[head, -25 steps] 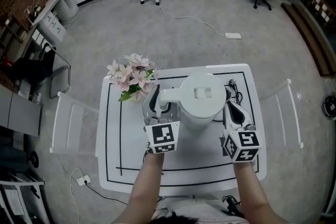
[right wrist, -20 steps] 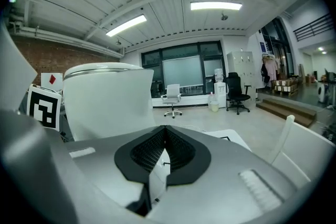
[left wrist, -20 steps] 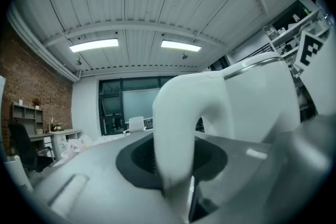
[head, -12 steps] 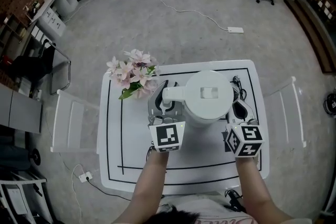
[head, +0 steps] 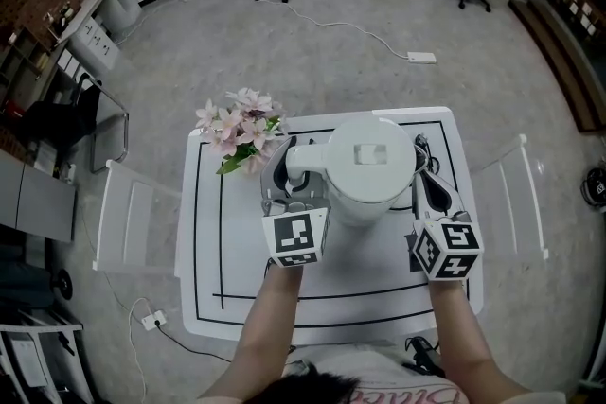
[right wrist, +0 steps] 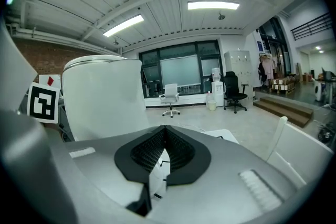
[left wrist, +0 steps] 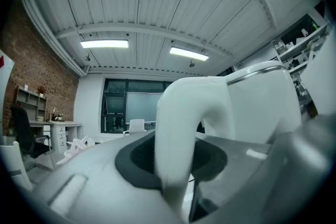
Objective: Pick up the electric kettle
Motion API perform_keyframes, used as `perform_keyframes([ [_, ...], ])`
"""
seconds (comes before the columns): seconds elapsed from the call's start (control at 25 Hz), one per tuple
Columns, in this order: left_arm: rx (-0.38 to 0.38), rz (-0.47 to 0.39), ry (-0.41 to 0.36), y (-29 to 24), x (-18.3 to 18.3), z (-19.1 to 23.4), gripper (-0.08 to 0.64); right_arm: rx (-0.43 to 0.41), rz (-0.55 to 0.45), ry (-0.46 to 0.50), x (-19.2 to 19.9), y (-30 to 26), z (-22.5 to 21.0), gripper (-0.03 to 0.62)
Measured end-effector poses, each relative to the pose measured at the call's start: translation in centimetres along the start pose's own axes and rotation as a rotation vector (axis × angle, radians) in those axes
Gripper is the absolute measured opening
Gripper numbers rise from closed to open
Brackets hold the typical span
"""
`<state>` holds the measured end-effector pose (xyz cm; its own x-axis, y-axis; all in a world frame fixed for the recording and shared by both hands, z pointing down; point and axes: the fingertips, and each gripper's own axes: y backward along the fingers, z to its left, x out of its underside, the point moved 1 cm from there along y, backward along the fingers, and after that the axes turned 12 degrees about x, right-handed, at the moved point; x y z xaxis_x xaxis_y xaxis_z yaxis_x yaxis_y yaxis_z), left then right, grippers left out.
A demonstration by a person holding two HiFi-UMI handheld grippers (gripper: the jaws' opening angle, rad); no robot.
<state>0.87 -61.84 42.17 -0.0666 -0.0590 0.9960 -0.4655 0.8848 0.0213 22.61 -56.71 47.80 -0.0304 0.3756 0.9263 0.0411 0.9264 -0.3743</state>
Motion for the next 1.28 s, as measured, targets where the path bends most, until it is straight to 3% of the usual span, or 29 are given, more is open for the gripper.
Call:
perform_keyframes([
  [0.72, 0.030, -0.062, -0.080, 6.0, -11.1, -2.9, 0.095, -0.041, -0.211, 0.122, -8.0, 10.3, 2.1, 0.024],
  [1.0, -0.021, -0.053, 0.000, 9.8, -13.7, -3.5, 0.096, -0.063, -0.257, 0.119, -9.2, 14.6, 2.5, 0.025],
  [1.28, -0.062, -0.071, 0.019, 13.3, -15.7, -3.7, 0.096, -0.101, -0.312, 0.152, -10.2, 18.2, 4.1, 0.025],
])
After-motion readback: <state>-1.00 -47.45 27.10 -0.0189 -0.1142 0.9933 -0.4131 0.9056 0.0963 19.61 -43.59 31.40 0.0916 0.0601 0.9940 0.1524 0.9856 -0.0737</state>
